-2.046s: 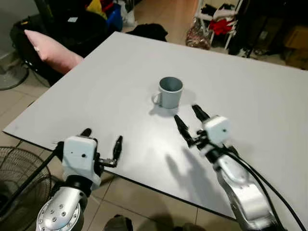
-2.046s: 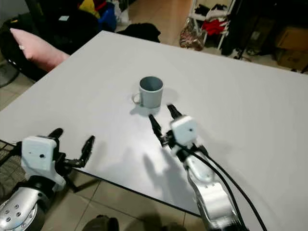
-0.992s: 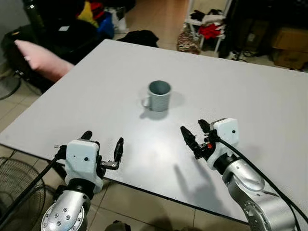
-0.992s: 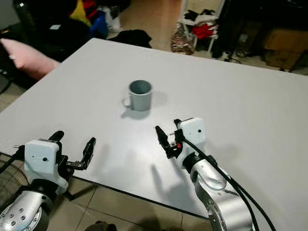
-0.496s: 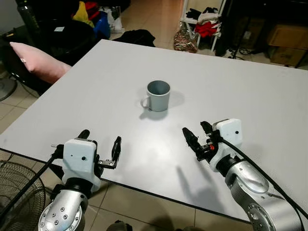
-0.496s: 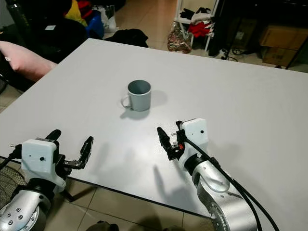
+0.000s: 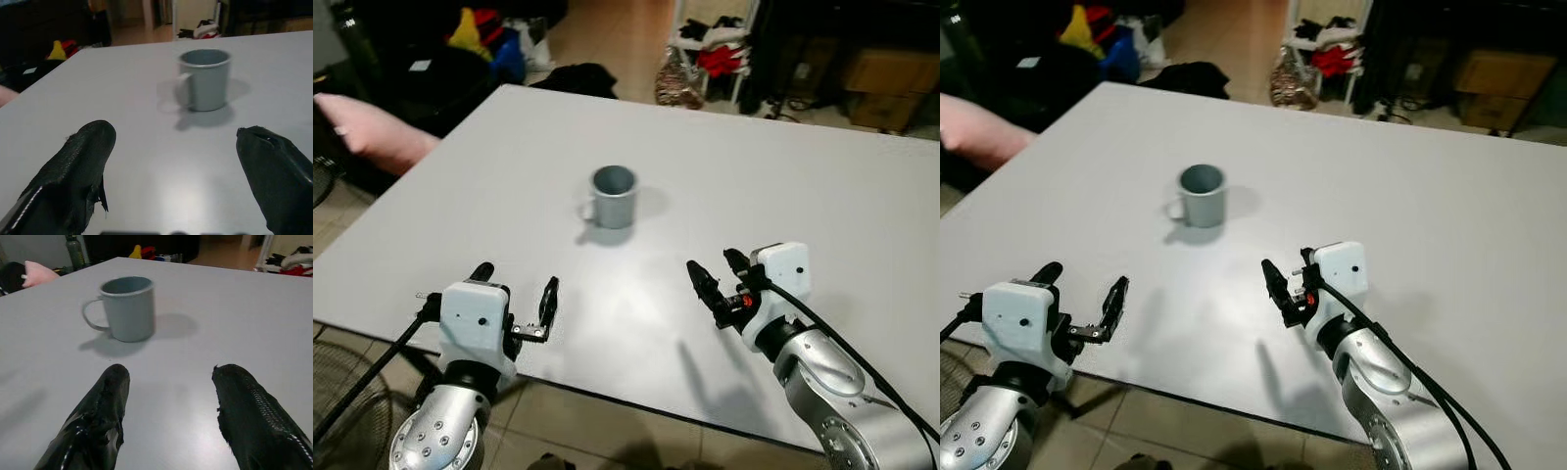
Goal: Setting the table
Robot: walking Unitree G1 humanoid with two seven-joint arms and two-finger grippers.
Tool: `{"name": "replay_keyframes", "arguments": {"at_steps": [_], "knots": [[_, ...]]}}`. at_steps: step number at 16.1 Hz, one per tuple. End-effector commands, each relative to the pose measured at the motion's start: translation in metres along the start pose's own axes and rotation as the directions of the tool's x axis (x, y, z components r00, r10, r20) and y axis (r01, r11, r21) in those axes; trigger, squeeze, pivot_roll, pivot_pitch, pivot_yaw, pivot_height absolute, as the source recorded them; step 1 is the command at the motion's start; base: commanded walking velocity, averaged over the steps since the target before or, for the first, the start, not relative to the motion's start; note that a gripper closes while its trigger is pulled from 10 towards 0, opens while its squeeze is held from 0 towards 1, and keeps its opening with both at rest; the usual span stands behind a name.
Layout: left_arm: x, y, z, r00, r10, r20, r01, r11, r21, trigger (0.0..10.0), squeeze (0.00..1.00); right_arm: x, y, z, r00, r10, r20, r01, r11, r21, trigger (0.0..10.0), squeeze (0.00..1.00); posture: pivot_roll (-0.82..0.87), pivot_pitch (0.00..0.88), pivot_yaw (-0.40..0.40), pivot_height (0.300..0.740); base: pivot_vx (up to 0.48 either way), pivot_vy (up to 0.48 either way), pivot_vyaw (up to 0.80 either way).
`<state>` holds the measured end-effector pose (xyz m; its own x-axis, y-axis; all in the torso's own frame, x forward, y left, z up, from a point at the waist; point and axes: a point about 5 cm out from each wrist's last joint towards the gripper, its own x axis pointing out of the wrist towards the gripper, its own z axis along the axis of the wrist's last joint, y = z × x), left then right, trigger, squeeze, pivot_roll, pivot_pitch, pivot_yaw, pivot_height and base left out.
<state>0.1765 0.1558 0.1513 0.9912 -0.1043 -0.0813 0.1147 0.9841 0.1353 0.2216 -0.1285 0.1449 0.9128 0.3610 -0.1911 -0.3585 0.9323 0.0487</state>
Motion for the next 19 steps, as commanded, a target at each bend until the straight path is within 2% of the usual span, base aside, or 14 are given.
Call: {"name": "replay_keyframes", "arguments": {"at_steps": [1,17,19], "knots": [[0.0001,0.0,0.002,1.0,-0.004,0.011,0.004,1.0,0.017,10.0,0.0,-0.0025,-0.0007,0.0014,1.0,-0.009,0.0,0.009,1.0,0.007,10.0,0.0,-0.02,0.049,0.023,0.74,0.0,-0.315,0.0],[-0.0009,-0.0006,0.001,1.0,-0.012,0.006,0.012,1.0,0.021,10.0,0.0,-0.0037,0.0012,-0.0006,1.0,0.004,-0.017,-0.004,1.0,0.009,10.0,0.0,-0.02,0.043,0.019,0.74,0.0,-0.341,0.0],[-0.0016,-0.0002,0.0011,1.0,-0.008,0.004,0.008,1.0,0.01,10.0,0.0,-0.0047,0.0019,0.0,1.0,0.009,-0.02,-0.009,1.0,0.0,10.0,0.0,-0.02,0.051,0.024,0.74,0.0,-0.126,0.0]]}}
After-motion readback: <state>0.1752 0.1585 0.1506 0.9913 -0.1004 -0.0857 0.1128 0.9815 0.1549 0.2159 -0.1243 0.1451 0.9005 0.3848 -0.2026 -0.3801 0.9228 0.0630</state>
